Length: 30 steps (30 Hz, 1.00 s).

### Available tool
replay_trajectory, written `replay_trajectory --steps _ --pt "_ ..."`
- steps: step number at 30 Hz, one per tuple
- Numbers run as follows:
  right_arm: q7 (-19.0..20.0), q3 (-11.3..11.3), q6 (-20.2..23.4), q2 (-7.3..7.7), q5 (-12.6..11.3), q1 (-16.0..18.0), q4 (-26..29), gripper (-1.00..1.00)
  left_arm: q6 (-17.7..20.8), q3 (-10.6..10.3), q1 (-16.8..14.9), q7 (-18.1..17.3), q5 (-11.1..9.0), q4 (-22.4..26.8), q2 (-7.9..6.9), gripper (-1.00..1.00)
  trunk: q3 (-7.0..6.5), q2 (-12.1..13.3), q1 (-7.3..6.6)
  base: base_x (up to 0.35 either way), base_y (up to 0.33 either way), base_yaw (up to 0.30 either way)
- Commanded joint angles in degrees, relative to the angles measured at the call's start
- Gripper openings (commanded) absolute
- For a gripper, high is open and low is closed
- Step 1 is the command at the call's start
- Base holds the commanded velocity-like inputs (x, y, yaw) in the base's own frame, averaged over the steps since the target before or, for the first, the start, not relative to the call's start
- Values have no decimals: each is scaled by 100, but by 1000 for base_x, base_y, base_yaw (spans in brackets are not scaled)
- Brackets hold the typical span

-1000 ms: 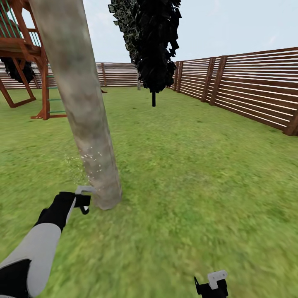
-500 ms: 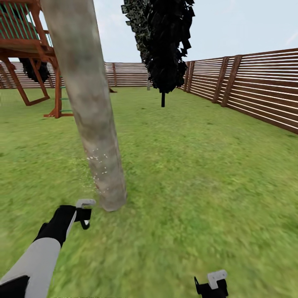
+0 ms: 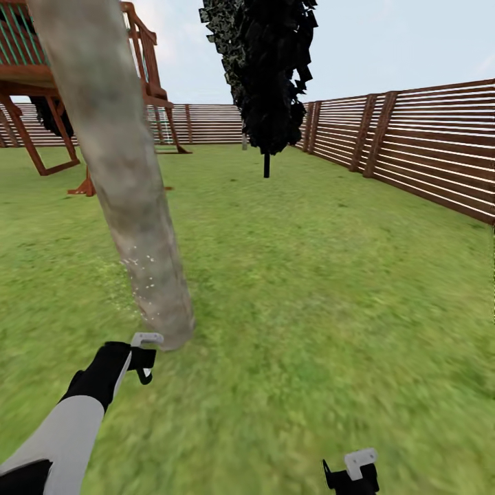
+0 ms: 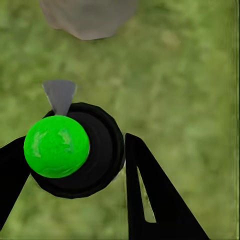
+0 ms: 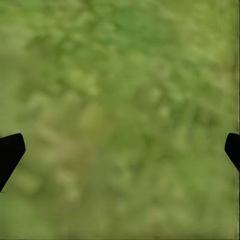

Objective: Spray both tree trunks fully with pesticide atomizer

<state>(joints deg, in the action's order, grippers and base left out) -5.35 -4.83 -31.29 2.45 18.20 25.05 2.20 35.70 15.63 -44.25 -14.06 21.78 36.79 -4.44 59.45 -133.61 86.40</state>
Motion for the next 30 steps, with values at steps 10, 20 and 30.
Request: replay_trajectory --steps 10,20,30 --pt "-1 0 0 -8 0 0 0 100 7 2 4 0 10 22 -21 -100 0 0 0 8 -277 229" --pt "5 0 0 -8 0 0 0 100 -37 4 4 8 -6 39 -17 -100 0 0 0 26 -276 47" --pt "3 1 0 -8 0 0 0 100 -63 33 4 52 18 39 -34 -100 0 0 0 0 -277 197"
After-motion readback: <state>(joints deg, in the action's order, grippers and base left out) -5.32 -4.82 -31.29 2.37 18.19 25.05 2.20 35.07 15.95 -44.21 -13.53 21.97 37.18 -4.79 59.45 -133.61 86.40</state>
